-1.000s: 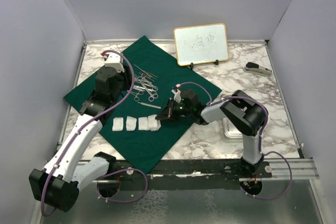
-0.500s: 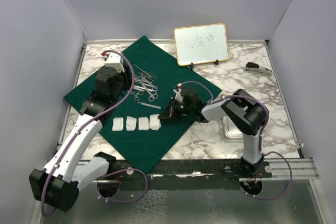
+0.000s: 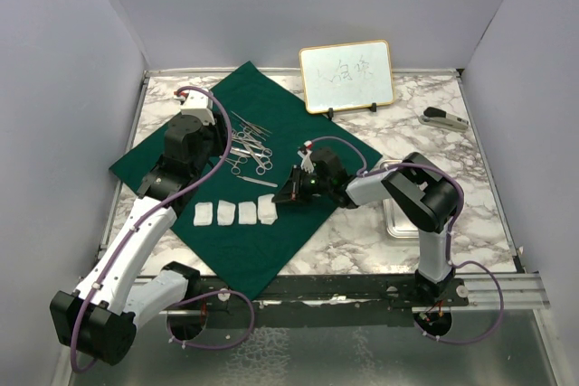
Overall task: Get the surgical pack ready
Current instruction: Adjust the medical item in the surgical kit.
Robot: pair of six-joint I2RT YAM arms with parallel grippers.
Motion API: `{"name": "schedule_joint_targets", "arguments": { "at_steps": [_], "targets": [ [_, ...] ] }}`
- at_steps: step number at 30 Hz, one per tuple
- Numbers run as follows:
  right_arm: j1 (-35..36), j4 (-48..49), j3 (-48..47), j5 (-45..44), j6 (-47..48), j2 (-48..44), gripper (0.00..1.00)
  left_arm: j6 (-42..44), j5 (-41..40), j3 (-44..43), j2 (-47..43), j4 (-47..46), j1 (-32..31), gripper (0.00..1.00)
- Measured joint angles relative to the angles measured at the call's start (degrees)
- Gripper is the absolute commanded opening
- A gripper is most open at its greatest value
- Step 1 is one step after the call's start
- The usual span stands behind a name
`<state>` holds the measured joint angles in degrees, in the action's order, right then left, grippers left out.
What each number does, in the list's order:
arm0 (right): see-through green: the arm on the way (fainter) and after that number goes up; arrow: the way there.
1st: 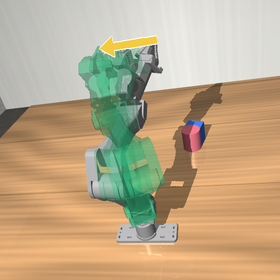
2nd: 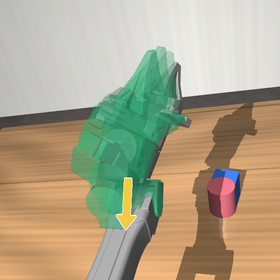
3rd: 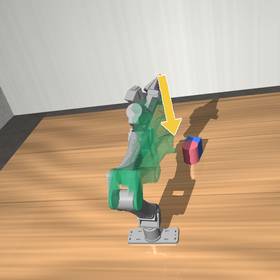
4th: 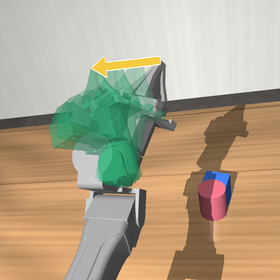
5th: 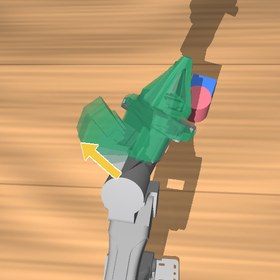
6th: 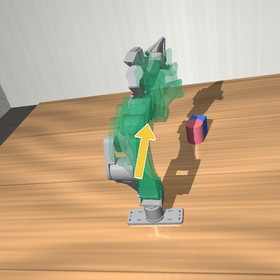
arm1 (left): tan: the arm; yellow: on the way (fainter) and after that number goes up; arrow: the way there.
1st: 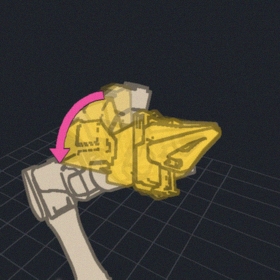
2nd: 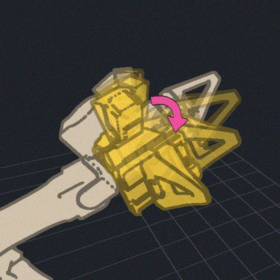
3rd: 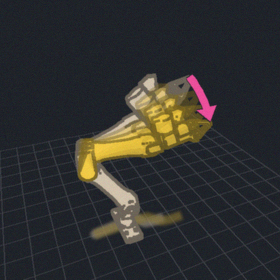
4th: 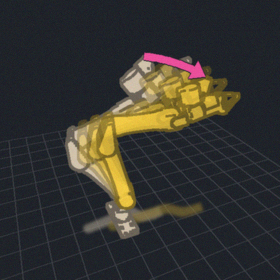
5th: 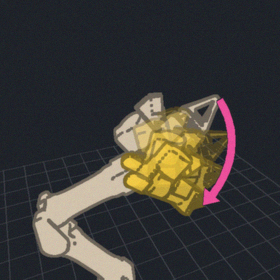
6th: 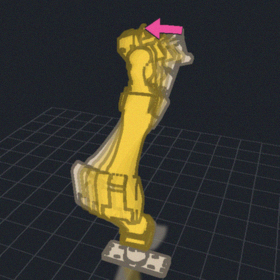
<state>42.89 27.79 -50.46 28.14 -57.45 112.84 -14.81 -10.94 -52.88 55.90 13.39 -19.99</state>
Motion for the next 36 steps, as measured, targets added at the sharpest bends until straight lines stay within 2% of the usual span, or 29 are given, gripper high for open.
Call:
{"name": "schedule_joint_targets", "arguments": {
  "at_steps": [10,16,21,24,32,36],
  "targets": [
    [-0.2,-0.8,0.0,0.0,0.4,0.2,0.01,0.0,0.0,0.0,0.0,0.0,0.0,0.44],
    [-0.2,-2.2,-1.2,0.0,1.5,0.9,0.08,0.0,0.2,0.3,0.3,0.0,0.0,0.47],
    [-0.2,-4.6,-2.6,0.0,3.6,1.0,0.24,-0.1,0.6,0.3,0.5,0.0,0.0,0.54],
    [-0.2,-6.5,-3.3,0.0,4.9,0.8,0.3,-0.5,1.1,0.3,0.6,0.1,0.0,0.59],
    [-0.5,-13.1,-3.4,-0.3,9.0,-4.6,0.52,-4.6,5.8,2.9,-0.4,1.8,0.0,0.76],
    [-2.5,-15.5,-0.5,-0.3,12.4,-11.3,0.59,-8.5,10.3,9.0,-2.0,3.8,0.0,0.75]
  ]
}}
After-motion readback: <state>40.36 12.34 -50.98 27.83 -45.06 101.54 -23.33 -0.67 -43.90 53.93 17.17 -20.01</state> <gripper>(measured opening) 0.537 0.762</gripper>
